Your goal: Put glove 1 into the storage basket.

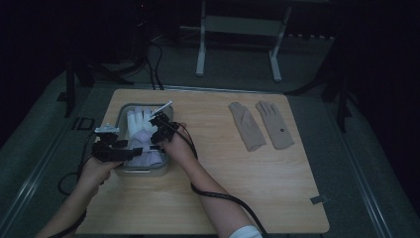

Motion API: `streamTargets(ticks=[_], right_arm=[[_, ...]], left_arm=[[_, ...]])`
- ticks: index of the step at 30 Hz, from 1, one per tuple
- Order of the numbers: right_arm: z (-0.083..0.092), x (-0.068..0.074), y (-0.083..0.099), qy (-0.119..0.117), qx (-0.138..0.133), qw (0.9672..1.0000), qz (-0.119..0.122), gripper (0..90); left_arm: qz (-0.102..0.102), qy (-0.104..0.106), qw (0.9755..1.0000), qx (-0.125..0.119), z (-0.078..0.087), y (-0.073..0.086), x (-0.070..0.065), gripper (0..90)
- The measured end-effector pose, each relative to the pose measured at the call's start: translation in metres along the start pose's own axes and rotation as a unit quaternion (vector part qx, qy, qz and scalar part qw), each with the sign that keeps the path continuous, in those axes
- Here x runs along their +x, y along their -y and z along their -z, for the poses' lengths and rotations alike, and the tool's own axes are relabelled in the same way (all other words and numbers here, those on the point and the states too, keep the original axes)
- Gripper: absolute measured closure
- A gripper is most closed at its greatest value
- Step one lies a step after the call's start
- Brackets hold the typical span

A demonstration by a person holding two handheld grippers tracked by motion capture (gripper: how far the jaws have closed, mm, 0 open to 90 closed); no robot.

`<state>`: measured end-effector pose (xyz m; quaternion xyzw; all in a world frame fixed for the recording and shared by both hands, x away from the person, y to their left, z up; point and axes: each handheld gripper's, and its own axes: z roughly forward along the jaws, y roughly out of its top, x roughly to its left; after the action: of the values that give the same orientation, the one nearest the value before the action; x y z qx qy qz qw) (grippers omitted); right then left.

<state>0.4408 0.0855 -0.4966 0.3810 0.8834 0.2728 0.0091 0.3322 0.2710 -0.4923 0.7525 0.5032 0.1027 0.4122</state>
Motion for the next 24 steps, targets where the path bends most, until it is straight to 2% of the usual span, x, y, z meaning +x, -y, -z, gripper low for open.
streamTargets(ticks=[2,3,5,6,8,9,10,11,14,17,20,24], right_arm=[[0.009,-0.001,0.0,-0.007,-0.009,0.9999,0.003,58.4],[0.016,0.0,0.0,-0.007,-0.019,0.9997,0.012,56.7],[0.028,0.0,-0.001,-0.024,-0.041,0.9988,0.014,49.6],[0.034,0.0,-0.001,-0.029,-0.052,0.9981,0.017,49.1],[0.039,-0.001,-0.001,-0.029,-0.059,0.9975,0.024,46.0],[0.044,-0.002,0.0,-0.024,-0.069,0.9968,0.032,43.0],[0.052,-0.004,0.002,-0.024,-0.078,0.9954,0.05,42.0],[0.057,-0.006,0.004,-0.021,-0.083,0.9948,0.055,40.5],[0.069,-0.012,0.009,-0.007,-0.081,0.9955,0.048,34.4],[0.078,-0.02,0.016,-0.012,-0.086,0.9953,0.043,27.5],[0.084,-0.027,0.025,-0.01,-0.078,0.9959,0.044,17.3],[0.092,-0.037,0.037,-0.011,-0.085,0.995,0.051,14.8]], left_arm=[[-0.002,-0.003,1.0,-0.006,0.0,0.0,-0.002,20.4],[-0.002,-0.004,1.0,-0.008,0.0,0.0,-0.003,20.2],[-0.006,-0.005,0.9998,-0.017,-0.001,0.0,-0.005,19.1],[-0.005,-0.005,0.9998,-0.021,-0.001,0.0,-0.007,18.5],[-0.004,-0.002,0.9997,-0.024,-0.001,0.0,-0.009,18.5],[-0.007,-0.003,0.9995,-0.032,-0.001,0.0,-0.014,18.5],[-0.011,-0.003,0.9994,-0.032,-0.002,0.0,-0.018,17.4],[-0.015,0.001,0.9993,-0.033,-0.003,-0.001,-0.02,17.4],[-0.023,0.002,0.999,-0.038,-0.005,-0.003,-0.028,17.2],[-0.031,0.013,0.9984,-0.044,-0.008,-0.005,-0.037,16.0],[-0.043,0.024,0.9978,-0.044,-0.011,-0.007,-0.048,16.0],[-0.057,0.039,0.9967,-0.043,-0.017,-0.011,-0.065,15.9]])
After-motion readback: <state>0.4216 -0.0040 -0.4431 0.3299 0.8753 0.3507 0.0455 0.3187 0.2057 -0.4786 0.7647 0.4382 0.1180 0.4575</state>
